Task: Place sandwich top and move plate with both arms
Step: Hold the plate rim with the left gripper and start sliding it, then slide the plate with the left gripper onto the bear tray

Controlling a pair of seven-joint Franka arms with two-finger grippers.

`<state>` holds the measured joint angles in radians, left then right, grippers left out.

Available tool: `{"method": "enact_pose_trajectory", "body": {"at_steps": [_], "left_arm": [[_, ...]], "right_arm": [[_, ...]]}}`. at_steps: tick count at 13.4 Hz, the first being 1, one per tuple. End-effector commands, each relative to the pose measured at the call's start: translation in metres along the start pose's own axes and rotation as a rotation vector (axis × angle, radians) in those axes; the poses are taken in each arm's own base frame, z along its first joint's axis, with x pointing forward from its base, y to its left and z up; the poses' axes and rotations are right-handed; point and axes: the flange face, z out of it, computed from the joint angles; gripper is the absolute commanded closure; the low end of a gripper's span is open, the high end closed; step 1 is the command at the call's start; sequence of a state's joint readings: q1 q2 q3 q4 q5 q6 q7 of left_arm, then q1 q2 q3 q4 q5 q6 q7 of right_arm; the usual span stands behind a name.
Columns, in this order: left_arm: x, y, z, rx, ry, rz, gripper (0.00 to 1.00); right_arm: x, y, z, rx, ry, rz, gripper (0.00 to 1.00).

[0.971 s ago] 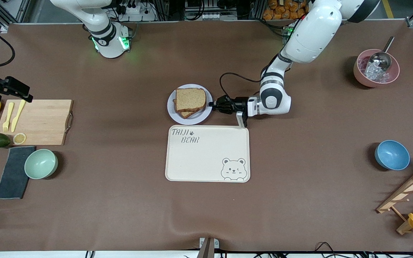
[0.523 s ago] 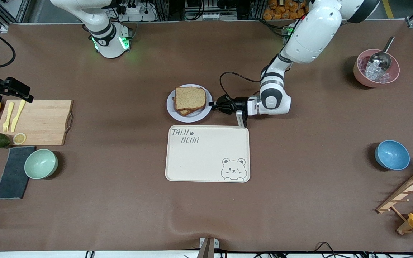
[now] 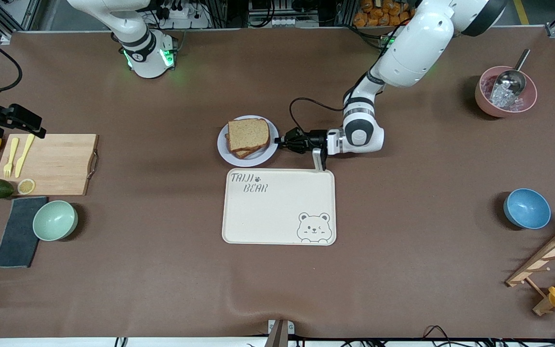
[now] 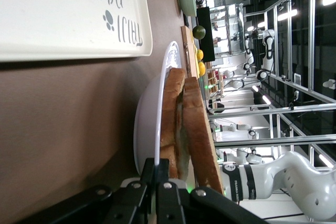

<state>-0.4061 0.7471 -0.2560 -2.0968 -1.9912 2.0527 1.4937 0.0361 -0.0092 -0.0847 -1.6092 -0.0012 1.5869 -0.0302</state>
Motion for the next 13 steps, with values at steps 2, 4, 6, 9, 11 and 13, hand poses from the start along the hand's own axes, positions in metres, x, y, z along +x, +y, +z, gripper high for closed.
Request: {"method": "enact_pose_trajectory", "body": {"at_steps": [2,4,6,9,11,13], "left_arm": [[-0.007,-0.002,0.019,-0.027,0.034,-0.018,1.00],[-0.011,0.005,0.023,-0.056,0.044,-0.046,1.00],[-0.017,0.008,0.026,-0.067,0.040,-0.062,1.00],[-0.022,0.014,0.030,-0.079,0.030,-0.085,1.00],[-0.022,0.020,0.033,-0.095,0.036,-0.095,1.00],[-0.017,0.029,0.030,-0.111,0.049,-0.126,1.00]], "right_arm": [[0.007,0.004,0.005,-0.019,-0.010,0.020,0.00],[0.007,0.003,0.006,-0.016,-0.015,0.020,0.00],[0.007,0.006,0.007,-0.016,-0.019,0.024,0.00],[0.008,0.005,0.008,-0.013,-0.016,0.023,0.00],[0.009,0.004,0.015,-0.011,-0.036,0.021,0.00],[0.009,0.007,0.014,-0.014,-0.032,0.018,0.00]]}}
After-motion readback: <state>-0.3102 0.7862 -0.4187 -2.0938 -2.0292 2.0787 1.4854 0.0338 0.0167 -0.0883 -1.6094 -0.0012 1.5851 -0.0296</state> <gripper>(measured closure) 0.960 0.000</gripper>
